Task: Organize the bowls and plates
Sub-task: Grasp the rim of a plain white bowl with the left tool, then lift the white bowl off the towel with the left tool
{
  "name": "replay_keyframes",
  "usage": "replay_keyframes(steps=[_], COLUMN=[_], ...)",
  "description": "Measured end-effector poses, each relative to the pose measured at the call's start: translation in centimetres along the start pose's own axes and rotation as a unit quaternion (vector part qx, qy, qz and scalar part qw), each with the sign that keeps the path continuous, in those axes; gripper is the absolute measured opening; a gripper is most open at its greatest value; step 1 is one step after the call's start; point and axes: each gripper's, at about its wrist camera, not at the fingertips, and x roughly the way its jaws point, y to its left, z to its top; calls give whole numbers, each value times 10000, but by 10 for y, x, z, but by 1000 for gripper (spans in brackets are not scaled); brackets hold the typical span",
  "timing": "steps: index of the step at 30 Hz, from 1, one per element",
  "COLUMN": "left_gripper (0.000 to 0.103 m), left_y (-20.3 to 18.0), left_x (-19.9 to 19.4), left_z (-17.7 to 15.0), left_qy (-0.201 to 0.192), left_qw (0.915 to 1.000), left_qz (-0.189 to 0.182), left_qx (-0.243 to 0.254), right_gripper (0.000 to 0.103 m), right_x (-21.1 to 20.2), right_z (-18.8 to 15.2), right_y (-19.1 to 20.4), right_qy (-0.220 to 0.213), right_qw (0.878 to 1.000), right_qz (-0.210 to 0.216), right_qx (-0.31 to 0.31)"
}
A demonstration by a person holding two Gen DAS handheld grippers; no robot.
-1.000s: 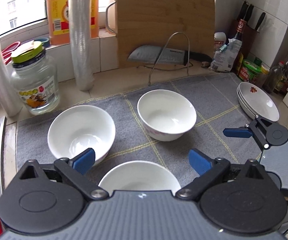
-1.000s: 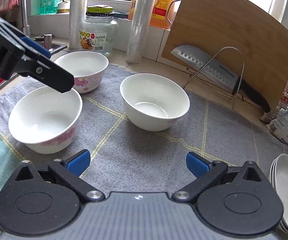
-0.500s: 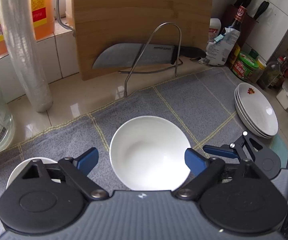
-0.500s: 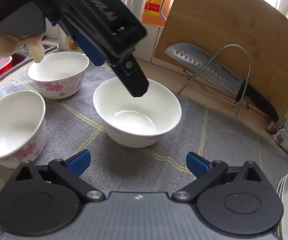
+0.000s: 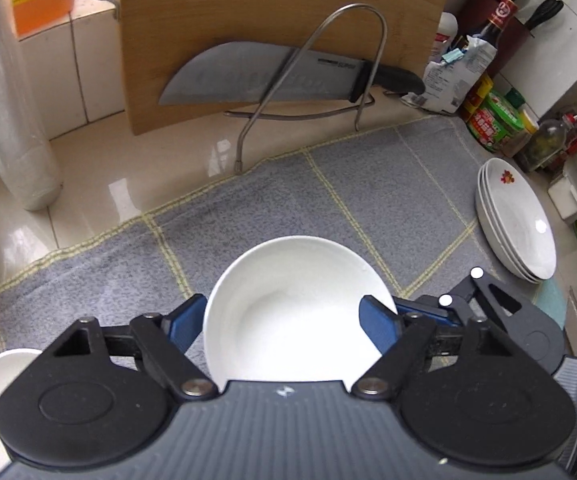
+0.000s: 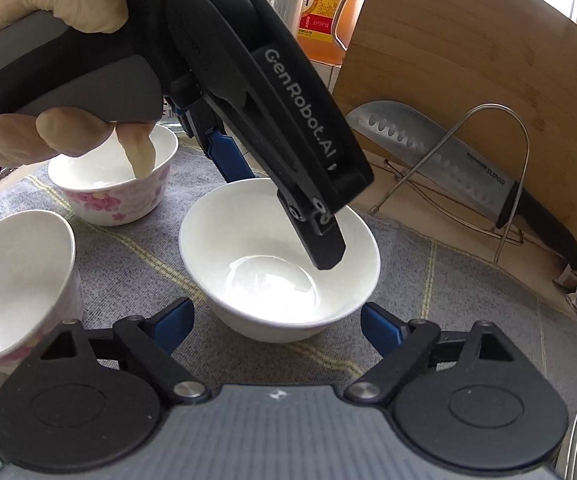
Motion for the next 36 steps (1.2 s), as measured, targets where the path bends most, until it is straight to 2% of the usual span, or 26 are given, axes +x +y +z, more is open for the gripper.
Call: replay_keyframes(steps=[7,9,20,30,36], left_gripper=[80,76,76,76,77], left_y=[0,0,-13,-59,-93], left_x=[0,-1,-14,-33,-26], left_z=[1,1,-4,-12,-18], left_qy=[-35,-54,-139,-306,-306], left_qw=[10000,10000,9999,9994,9993], left_qz=[-76,-54,-40,77,80], left_qx=[-16,-32,64,138,210], right_gripper=[87,87,87,87,87], right_x=[2,2,-9,-49,-70], right_z=[1,1,-1,-13,-32], right_y=[2,2,2,-15,-32], right_qy=[-18,-6,60,-45,-6], right_qw=[10000,10000,10000,9999,9999], right_qz=[-43,-50,-49,58,53], right_qx=[36,57,52,-116,-125])
